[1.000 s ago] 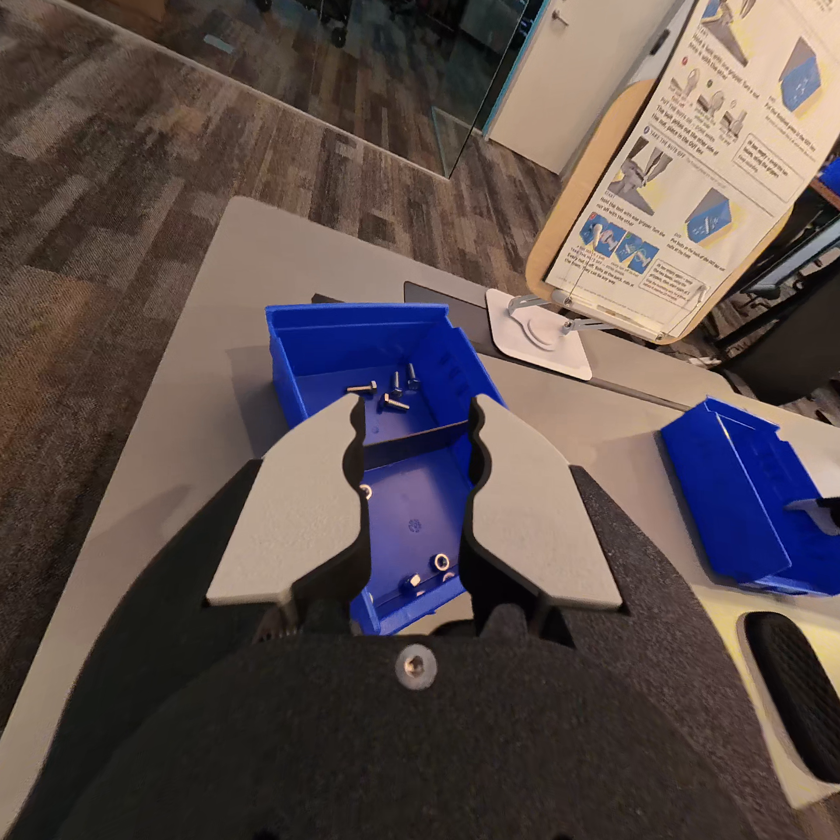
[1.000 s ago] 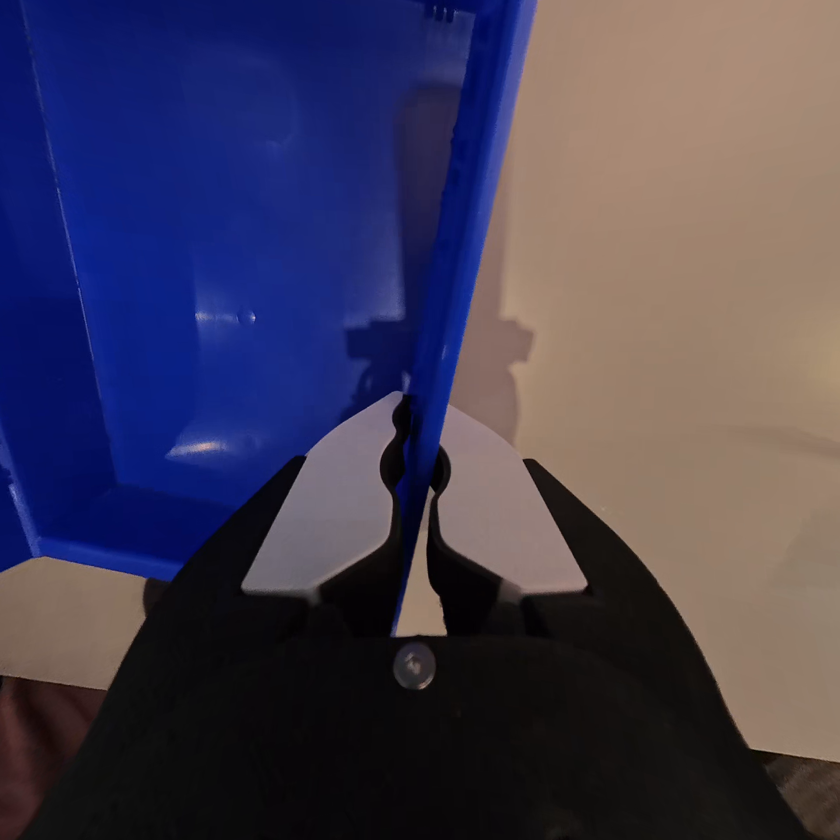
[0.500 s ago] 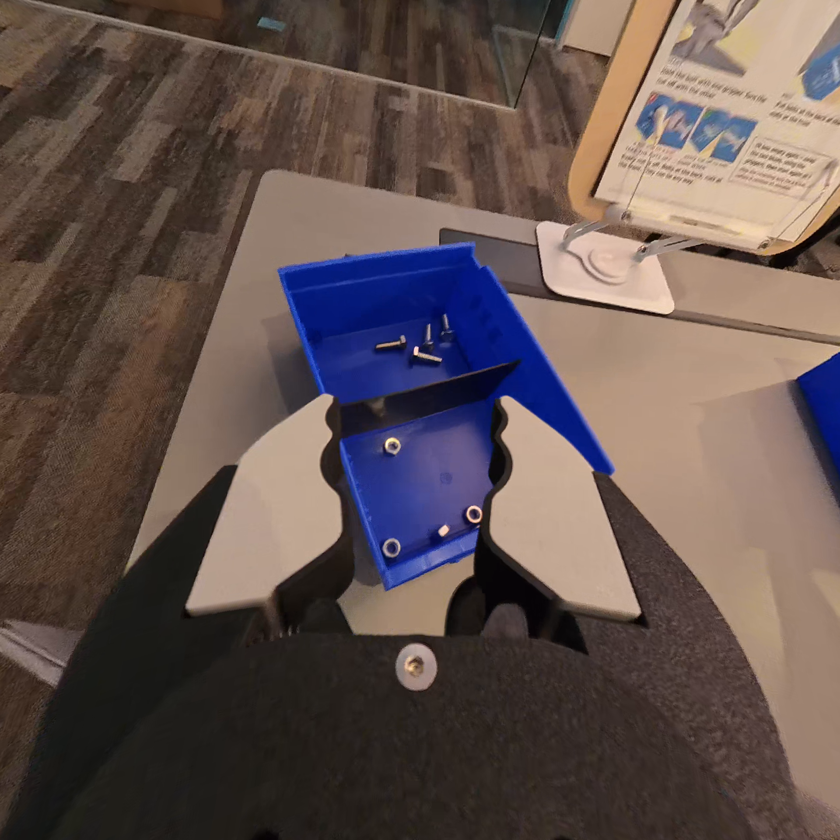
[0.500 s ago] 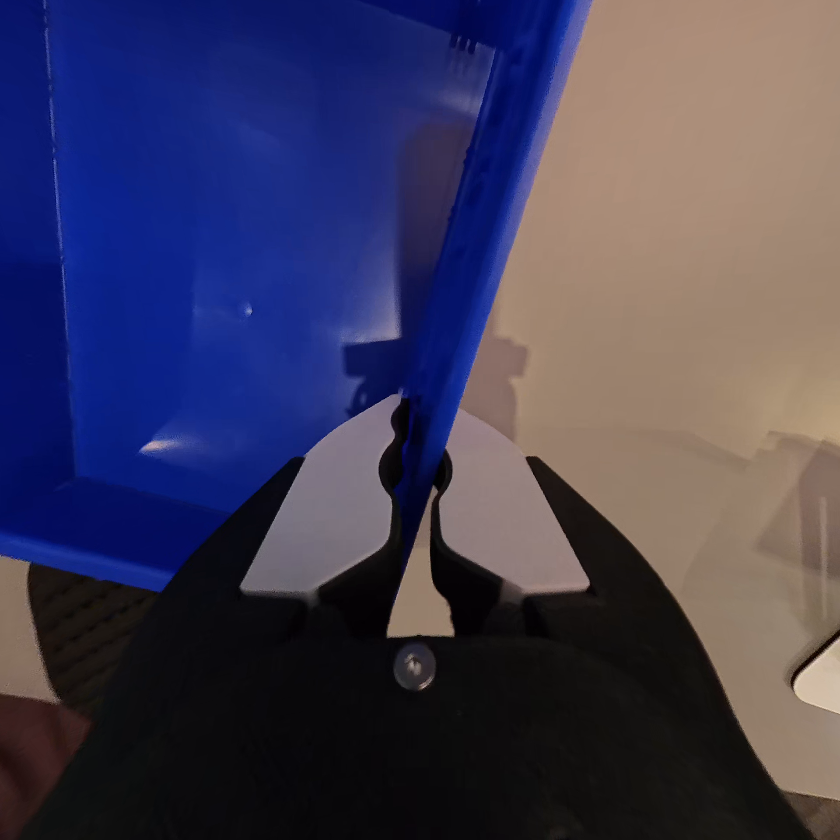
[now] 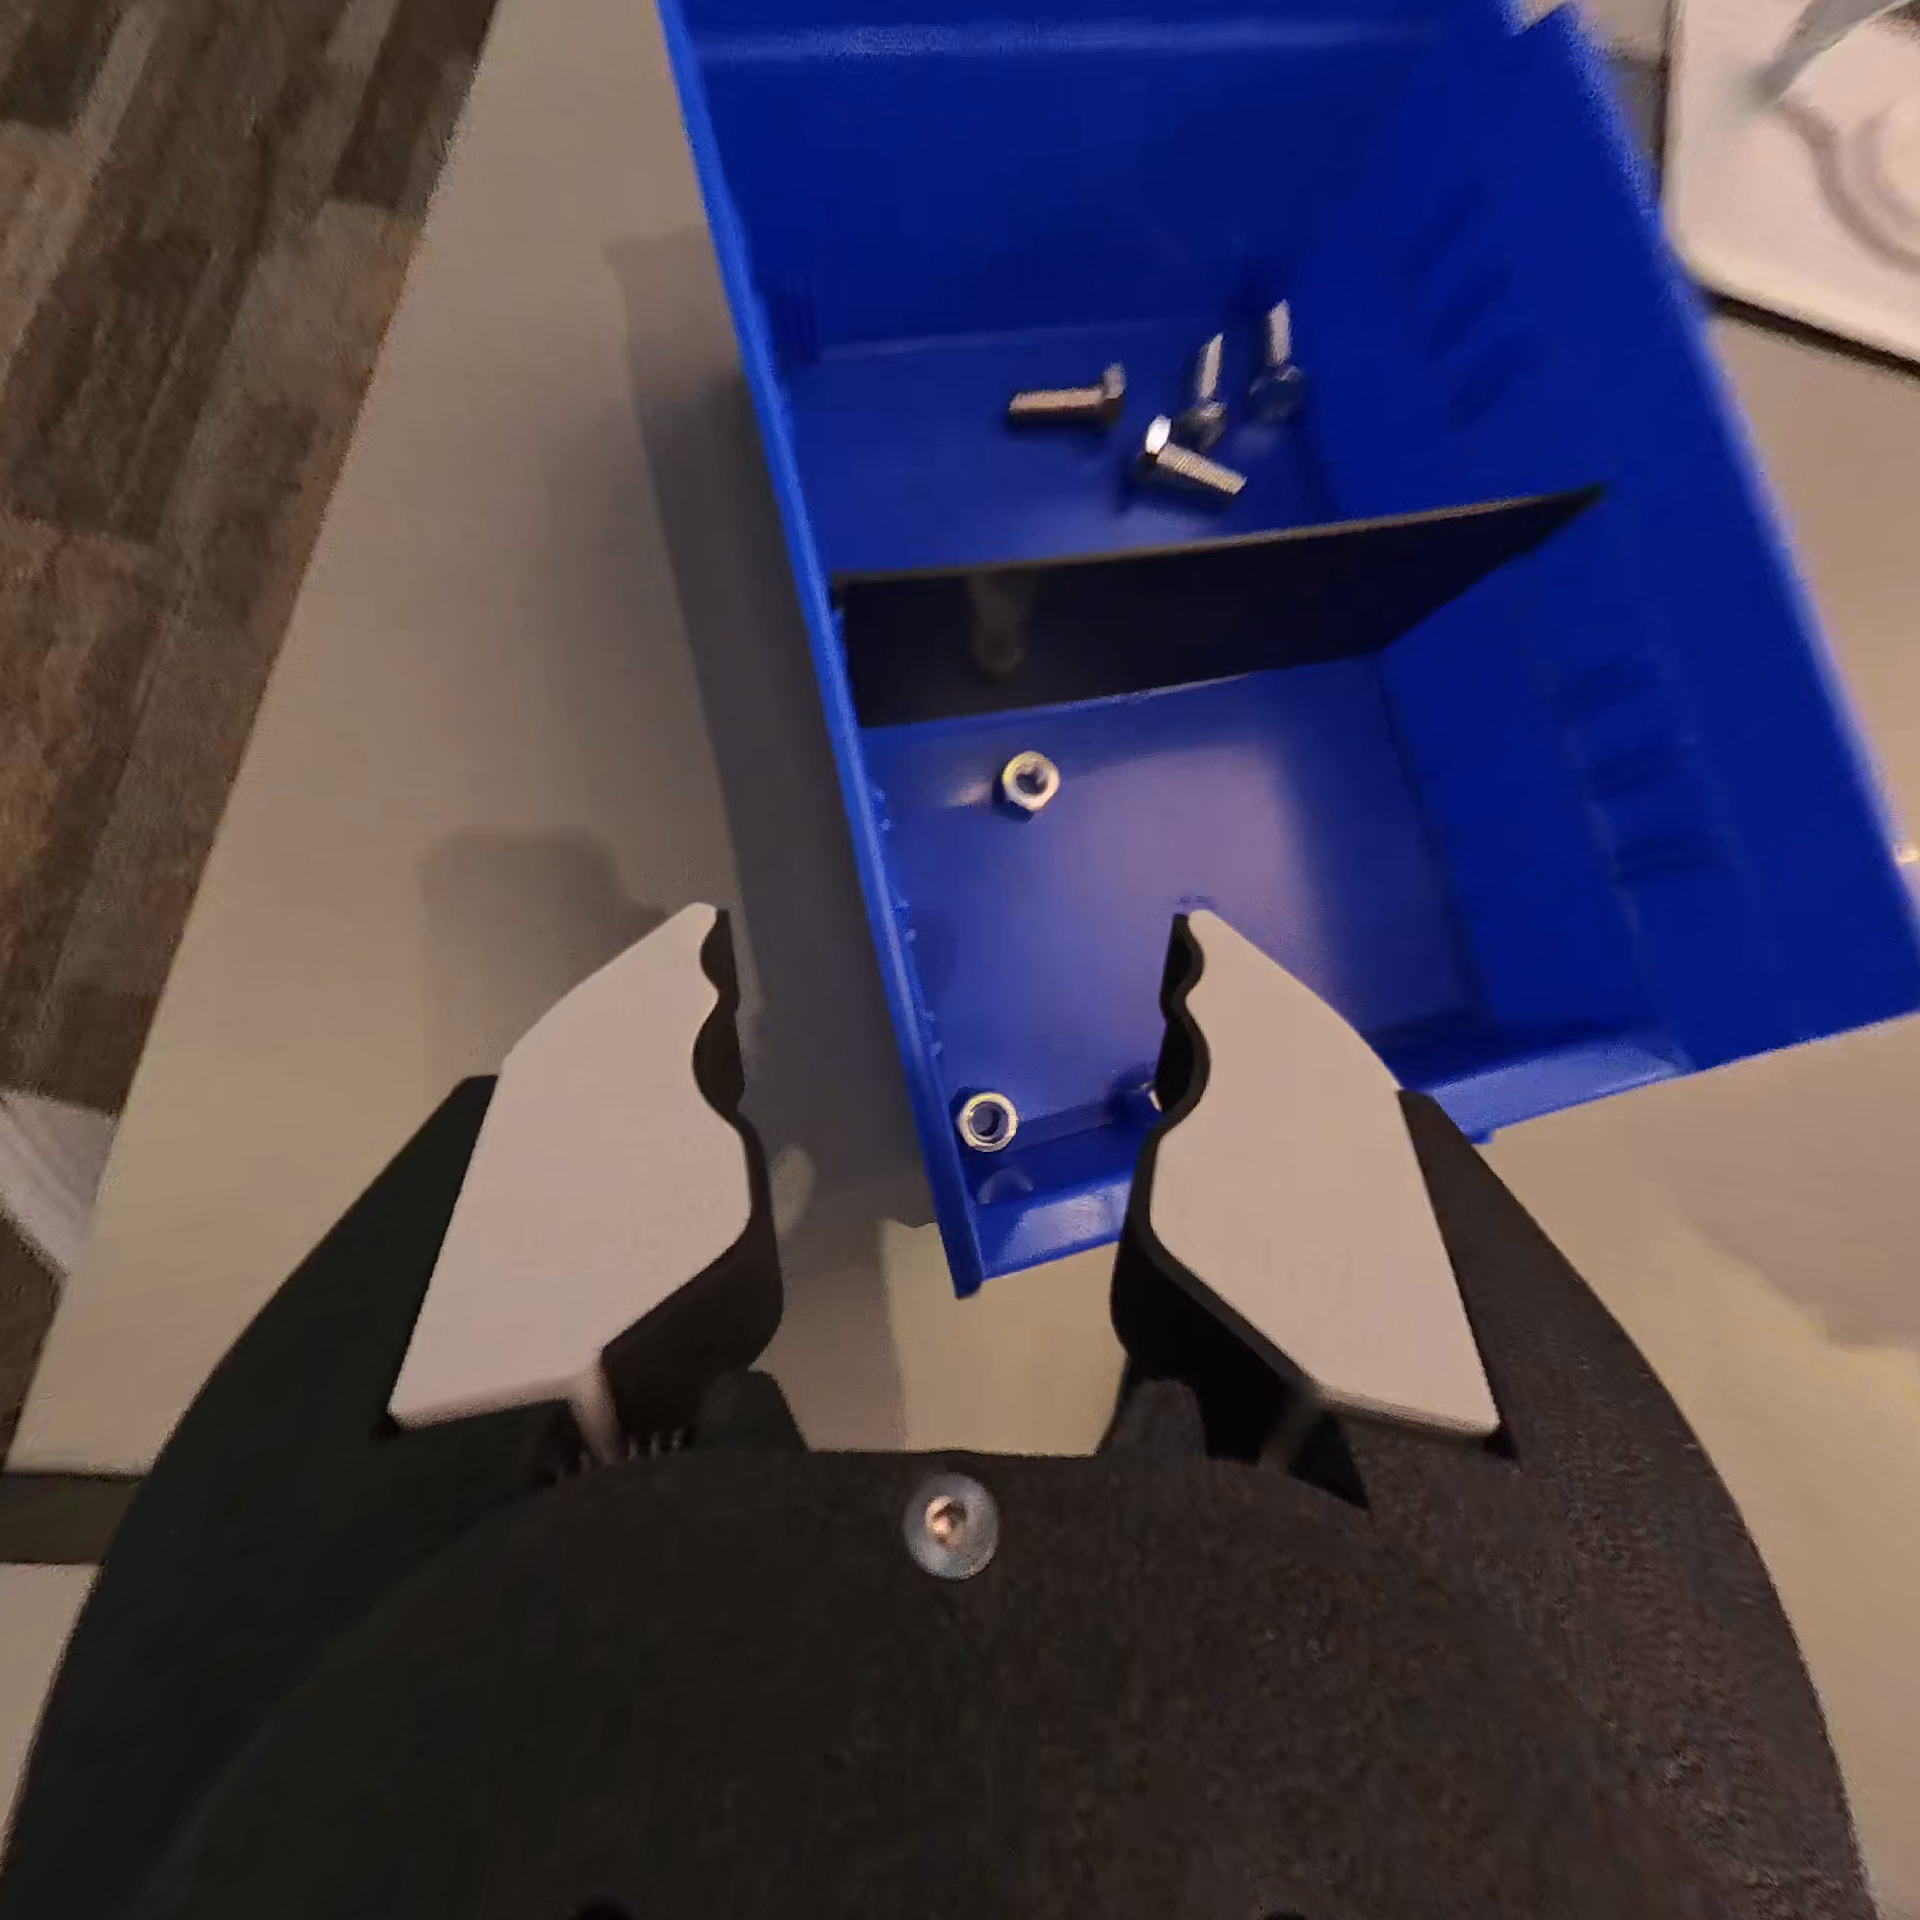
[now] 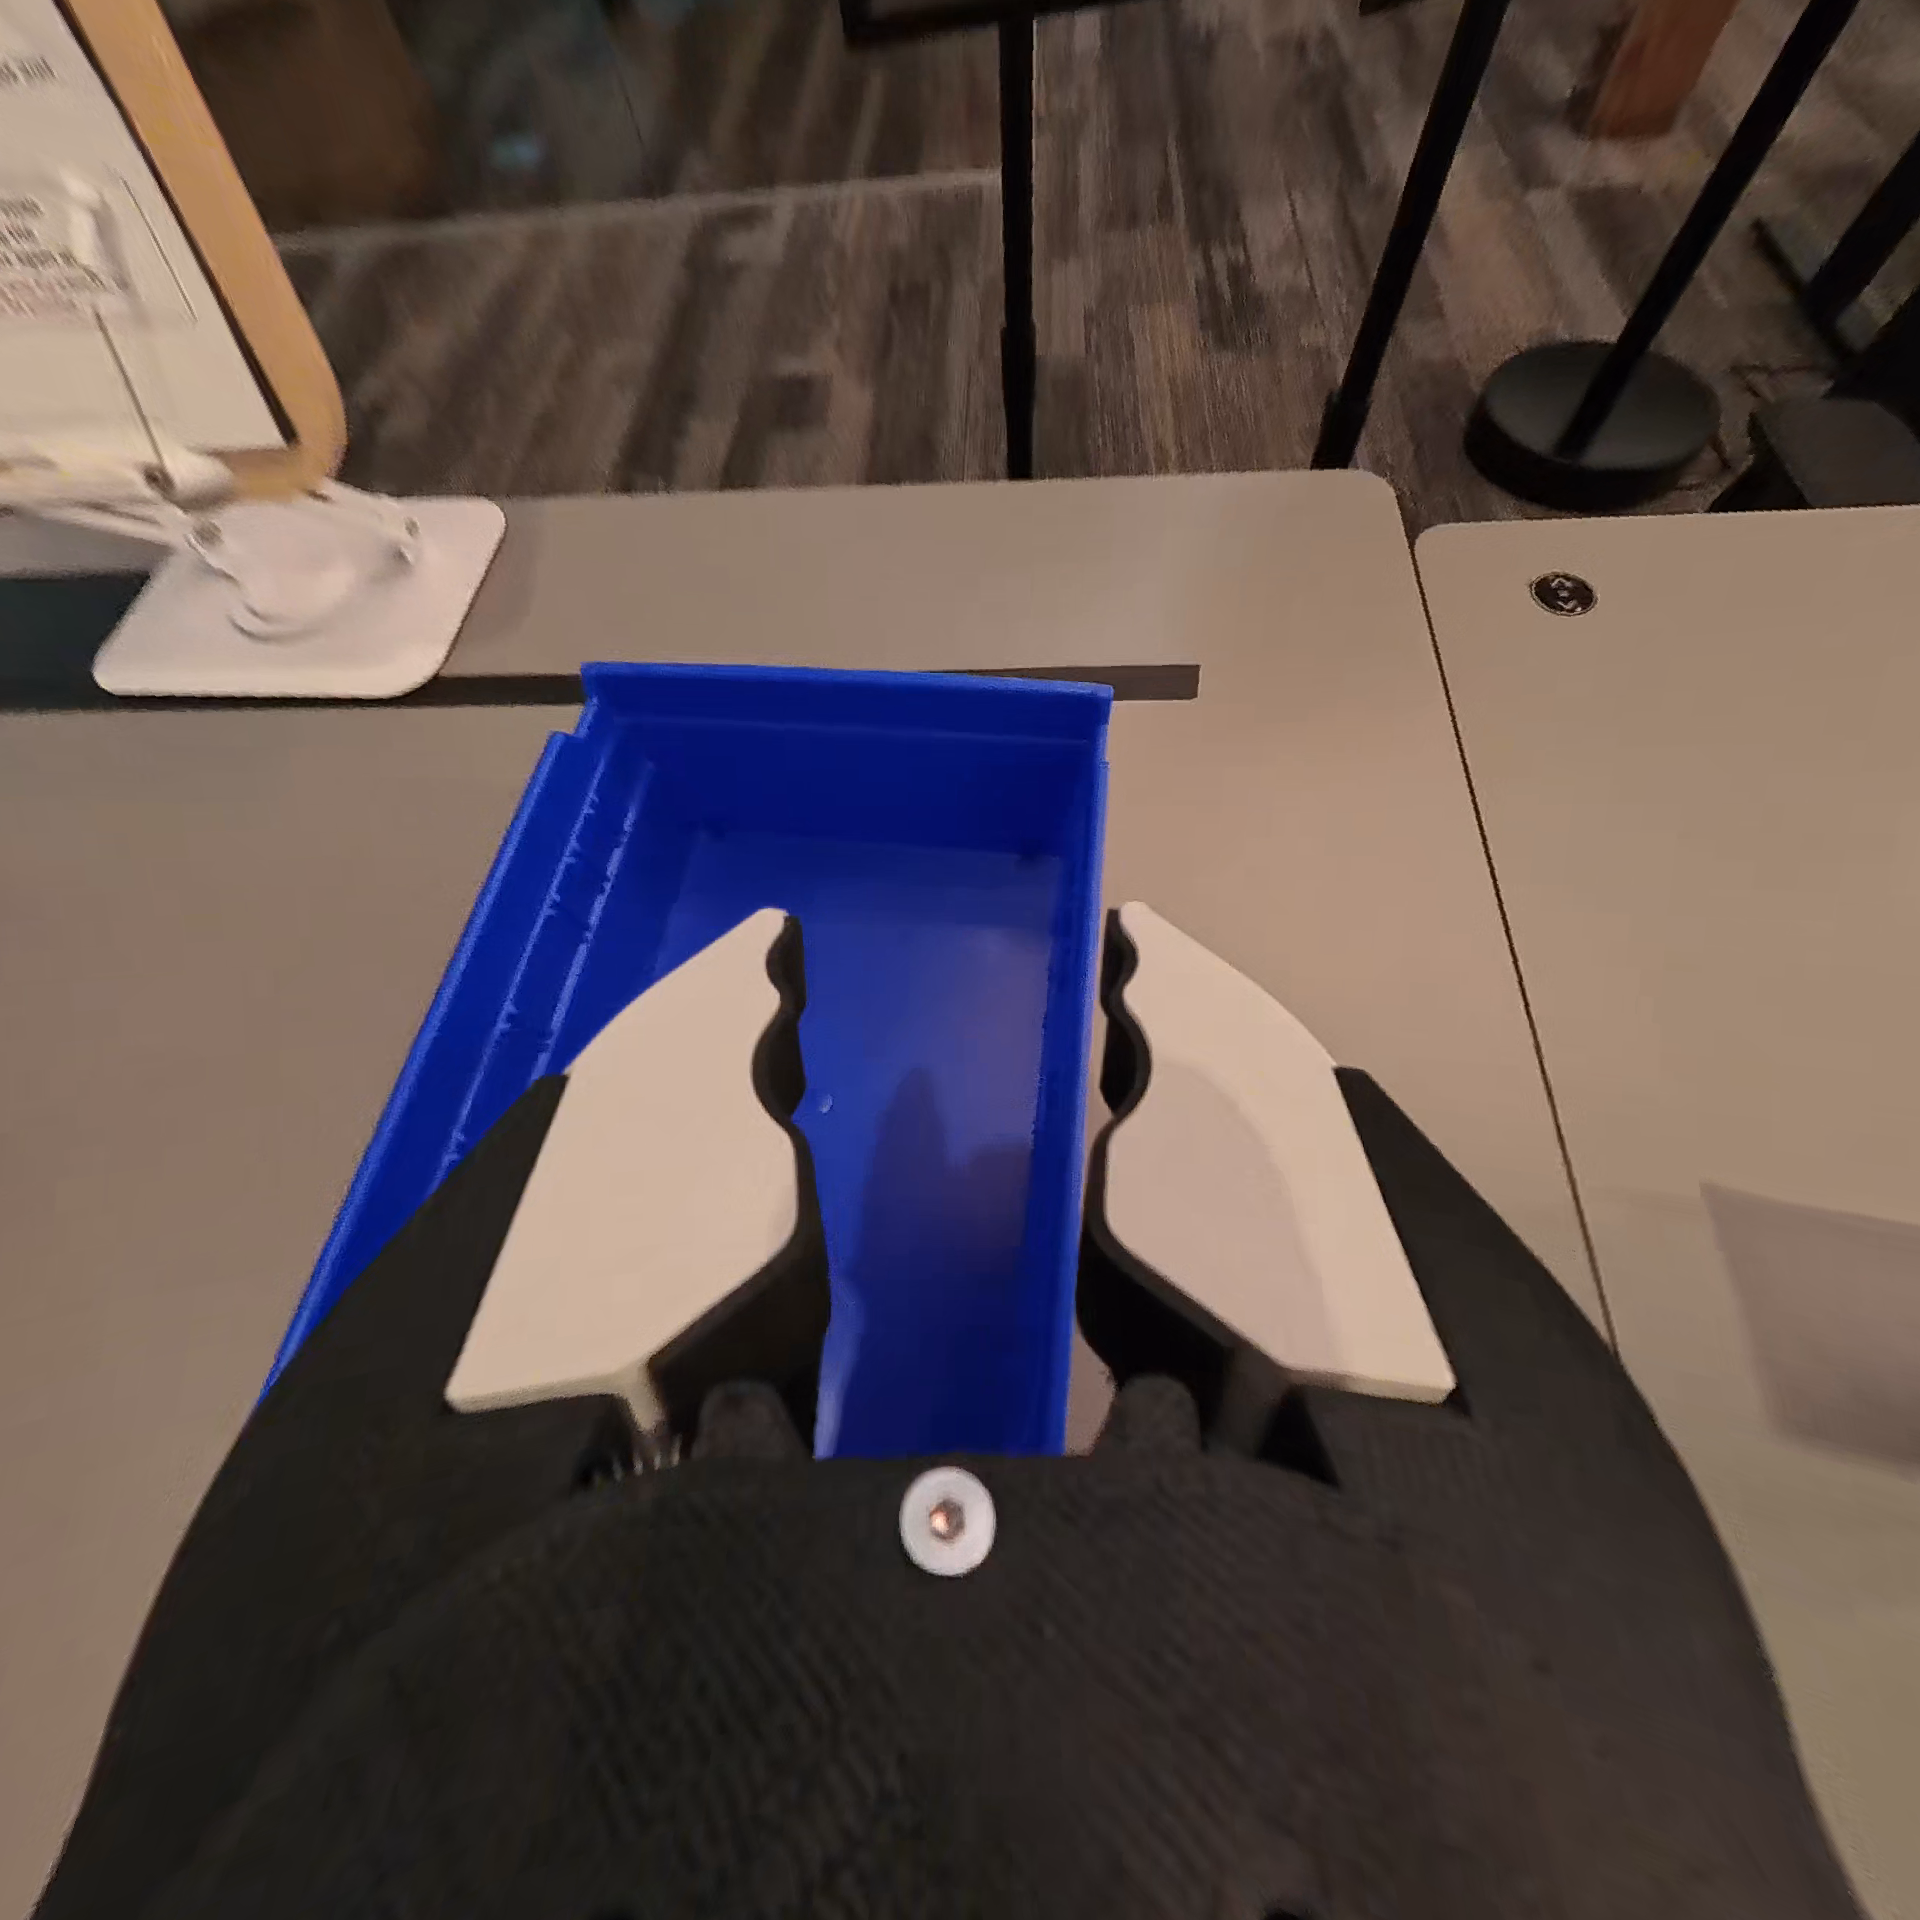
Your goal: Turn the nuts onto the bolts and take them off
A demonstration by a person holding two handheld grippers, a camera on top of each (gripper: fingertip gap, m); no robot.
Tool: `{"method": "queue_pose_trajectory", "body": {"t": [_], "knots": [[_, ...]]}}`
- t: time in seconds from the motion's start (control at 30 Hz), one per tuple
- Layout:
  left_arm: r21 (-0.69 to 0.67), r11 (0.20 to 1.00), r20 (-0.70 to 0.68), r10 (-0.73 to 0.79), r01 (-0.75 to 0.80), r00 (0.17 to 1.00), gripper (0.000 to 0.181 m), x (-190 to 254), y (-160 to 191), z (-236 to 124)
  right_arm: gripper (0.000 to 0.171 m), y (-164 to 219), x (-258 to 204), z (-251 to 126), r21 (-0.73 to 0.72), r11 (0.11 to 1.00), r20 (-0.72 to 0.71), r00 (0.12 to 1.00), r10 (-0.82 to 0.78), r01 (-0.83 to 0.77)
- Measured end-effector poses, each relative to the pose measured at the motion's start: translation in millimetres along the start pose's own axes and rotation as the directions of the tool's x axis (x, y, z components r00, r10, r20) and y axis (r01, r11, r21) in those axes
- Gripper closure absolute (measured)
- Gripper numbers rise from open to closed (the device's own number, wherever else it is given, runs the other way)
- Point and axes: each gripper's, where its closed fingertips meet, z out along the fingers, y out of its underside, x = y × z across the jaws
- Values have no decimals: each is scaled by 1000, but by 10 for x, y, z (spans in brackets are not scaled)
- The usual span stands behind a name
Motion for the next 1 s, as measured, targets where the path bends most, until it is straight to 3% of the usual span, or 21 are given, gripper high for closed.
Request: {"method": "queue_pose_trajectory", "body": {"t": [0.1,0.13,0.2,0.23,0.37,0.5,0.73,1.0], "knots": [[-119,993,24,-6,8,1000,110,-73,190,223,118,101,23,-73,44,997,0,998,62,-62],[-144,990,23,10,-6,1000,121,-82,228,282,118,158,39,-62,45,996,8,997,81,-81],[-155,986,1,61,-60,998,164,-68,240,372,120,257,97,-4,29,994,23,994,103,-104],[-174,979,23,108,-102,994,171,-111,252,404,120,295,145,35,14,994,26,994,106,-107],[-212,930,8,308,-299,952,166,-144,180,479,120,462,330,157,-76,992,20,995,100,-98],[-192,889,-98,403,-415,910,168,-89,68,594,120,480,498,248,-128,987,2,995,97,-96],[-190,877,-123,426,-442,896,173,0,39,647,119,633,668,395,-146,983,-27,994,110,-113],[-171,865,-134,453,-471,881,172,22,51,647,110,994,581,521,-381,919,-24,994,103,-105]]}}
